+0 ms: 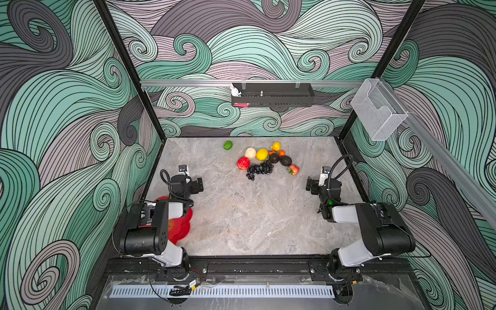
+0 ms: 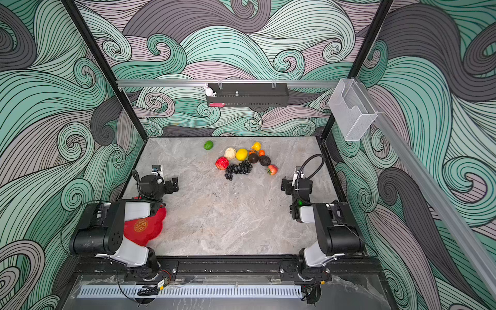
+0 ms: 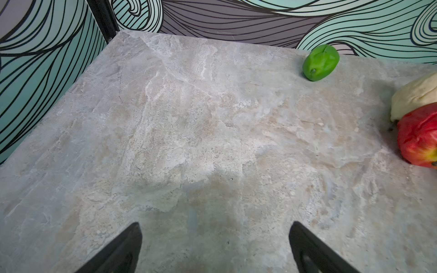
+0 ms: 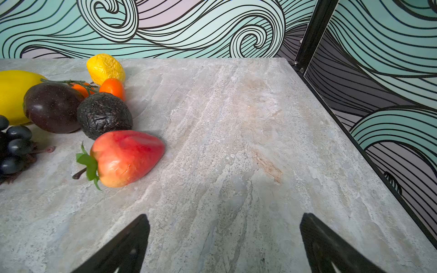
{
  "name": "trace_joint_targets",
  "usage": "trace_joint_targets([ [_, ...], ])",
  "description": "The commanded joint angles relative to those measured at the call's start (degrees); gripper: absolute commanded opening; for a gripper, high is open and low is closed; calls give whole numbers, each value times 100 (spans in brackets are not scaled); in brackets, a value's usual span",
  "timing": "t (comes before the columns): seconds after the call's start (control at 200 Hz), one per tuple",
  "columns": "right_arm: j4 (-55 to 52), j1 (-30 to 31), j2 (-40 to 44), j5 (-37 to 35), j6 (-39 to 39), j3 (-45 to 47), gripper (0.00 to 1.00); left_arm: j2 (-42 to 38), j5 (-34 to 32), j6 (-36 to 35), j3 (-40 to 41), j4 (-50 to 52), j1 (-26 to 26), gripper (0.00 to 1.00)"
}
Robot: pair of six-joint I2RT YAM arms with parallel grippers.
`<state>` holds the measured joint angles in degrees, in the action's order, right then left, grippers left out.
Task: Arrange fruit in a fruit bowl
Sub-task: Move the fruit bowl to the center of the table.
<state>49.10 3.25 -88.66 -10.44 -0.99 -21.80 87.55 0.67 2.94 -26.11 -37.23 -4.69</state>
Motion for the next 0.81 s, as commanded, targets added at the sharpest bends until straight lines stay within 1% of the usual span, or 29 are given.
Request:
trace_joint_targets([
  [0.0, 73, -17, 52, 24, 47, -70, 100, -9, 70, -83, -131, 1, -41, 99],
  [0.801, 143, 14, 68, 0, -3, -35, 100, -92, 12, -116, -87, -5, -6, 99],
])
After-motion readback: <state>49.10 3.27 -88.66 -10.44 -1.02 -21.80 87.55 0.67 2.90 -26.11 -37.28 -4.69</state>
